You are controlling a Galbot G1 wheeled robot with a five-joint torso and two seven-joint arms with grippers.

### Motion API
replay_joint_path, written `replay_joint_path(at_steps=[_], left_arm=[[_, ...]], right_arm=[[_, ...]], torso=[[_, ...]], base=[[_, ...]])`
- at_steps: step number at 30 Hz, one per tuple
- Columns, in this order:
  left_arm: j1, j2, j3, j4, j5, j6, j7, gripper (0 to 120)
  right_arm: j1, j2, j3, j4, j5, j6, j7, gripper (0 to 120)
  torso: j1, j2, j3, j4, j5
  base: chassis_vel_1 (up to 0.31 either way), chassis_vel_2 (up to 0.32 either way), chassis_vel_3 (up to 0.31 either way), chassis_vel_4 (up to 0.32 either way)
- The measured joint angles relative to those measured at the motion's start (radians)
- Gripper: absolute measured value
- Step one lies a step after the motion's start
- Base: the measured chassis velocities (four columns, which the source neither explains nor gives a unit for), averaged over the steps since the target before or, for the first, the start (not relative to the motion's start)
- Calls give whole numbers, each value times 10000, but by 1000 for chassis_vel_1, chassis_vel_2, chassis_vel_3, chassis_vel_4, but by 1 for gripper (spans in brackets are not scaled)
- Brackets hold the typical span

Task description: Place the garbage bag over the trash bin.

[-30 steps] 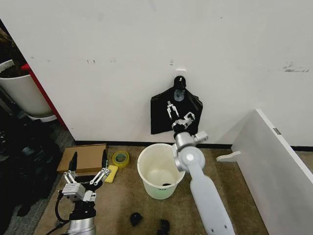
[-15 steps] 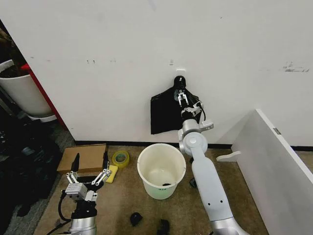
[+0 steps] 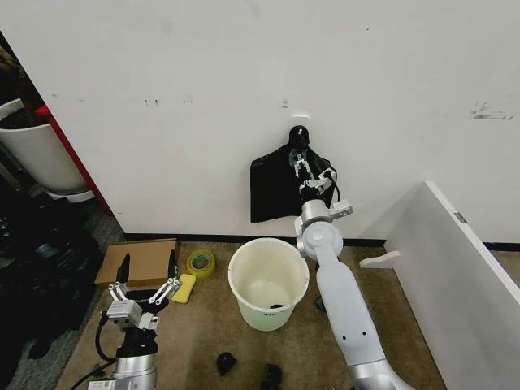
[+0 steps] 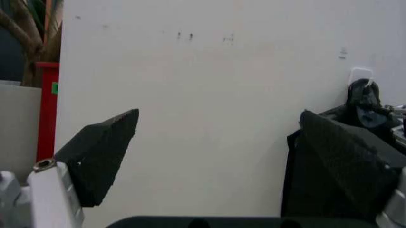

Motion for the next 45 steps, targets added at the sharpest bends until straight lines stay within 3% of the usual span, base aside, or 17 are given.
replay_joint_path(at_steps=[4, 6, 26, 45], left_arm=[[-117, 59, 9, 43, -46, 46, -15, 100], [-140, 65, 6, 52, -54, 52, -24, 100], [-219, -83, 202, 186, 96, -21, -52, 100], [-406, -210, 324, 310, 179, 8, -34, 100]], right_arm=[[-136, -5, -30, 26, -107, 7, -179, 1], [-184, -5, -48, 55, -146, 9, -217, 0], [-3463, -283, -981, 1693, -1391, 180, -954, 0], [-4564, -1090, -1171, 1898, -2034, 399, -1122, 0]], torso=[[0, 0, 0, 0, 1], [0, 0, 0, 0, 1], [-2, 0, -1, 0, 1], [-1, 0, -1, 0, 1]], base=[[0, 0, 0, 0], [0, 0, 0, 0], [0, 0, 0, 0], [0, 0, 0, 0]])
